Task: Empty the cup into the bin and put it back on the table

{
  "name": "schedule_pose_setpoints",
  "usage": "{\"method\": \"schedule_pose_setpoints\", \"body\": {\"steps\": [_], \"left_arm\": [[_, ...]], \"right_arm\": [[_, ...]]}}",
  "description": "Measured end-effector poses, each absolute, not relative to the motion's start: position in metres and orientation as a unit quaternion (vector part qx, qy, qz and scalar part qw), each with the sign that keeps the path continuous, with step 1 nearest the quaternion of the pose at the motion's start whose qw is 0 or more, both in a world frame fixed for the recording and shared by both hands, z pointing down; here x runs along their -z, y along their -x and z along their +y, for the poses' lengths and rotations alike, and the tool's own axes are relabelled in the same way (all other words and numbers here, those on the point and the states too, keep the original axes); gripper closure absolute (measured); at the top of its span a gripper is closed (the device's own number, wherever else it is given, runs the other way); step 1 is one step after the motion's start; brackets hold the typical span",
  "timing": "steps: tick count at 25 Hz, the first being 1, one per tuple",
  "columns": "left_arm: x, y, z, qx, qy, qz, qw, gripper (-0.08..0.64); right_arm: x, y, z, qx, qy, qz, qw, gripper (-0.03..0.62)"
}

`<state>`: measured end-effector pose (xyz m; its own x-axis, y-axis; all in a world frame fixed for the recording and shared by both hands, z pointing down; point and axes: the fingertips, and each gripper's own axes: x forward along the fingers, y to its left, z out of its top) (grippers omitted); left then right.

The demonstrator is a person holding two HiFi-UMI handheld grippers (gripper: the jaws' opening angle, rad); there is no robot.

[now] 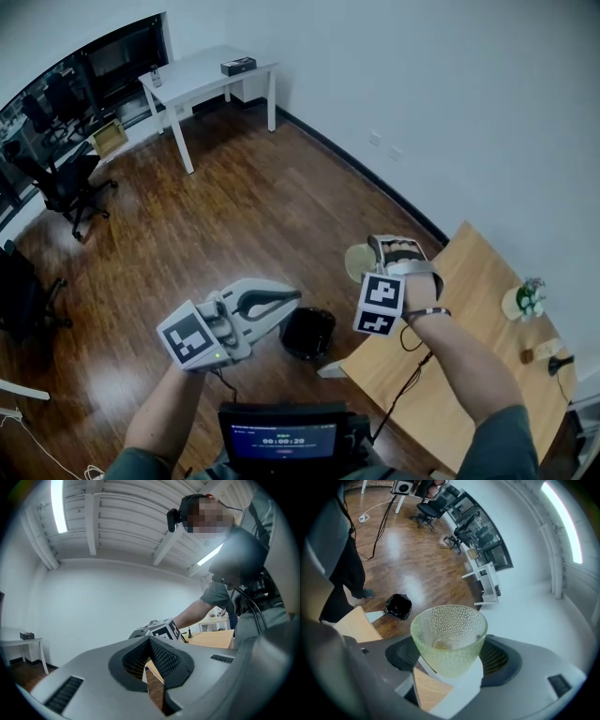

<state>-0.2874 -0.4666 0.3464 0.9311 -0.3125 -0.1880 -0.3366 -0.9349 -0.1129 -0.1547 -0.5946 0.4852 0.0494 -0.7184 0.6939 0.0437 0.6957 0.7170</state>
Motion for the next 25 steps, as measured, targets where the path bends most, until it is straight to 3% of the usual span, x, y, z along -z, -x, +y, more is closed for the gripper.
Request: {"method": "schedule_pose_setpoints", "body": {"steps": [8, 25], "left_arm": [[-0.345, 0.291, -0.463, -0.086, 0.980, 0.163, 0.073, 0.560], [-0.350, 0.295, -0.459, -0.082, 0.980, 0.168, 0.072, 0.560]], "right_arm": [[-0.500, 0.150, -0.593, 0.329, -0.223, -0.572, 0.718, 0.211], [-0.486, 0.158, -0.602, 0.401, -0.198, -0.509, 0.735, 0.212]]}}
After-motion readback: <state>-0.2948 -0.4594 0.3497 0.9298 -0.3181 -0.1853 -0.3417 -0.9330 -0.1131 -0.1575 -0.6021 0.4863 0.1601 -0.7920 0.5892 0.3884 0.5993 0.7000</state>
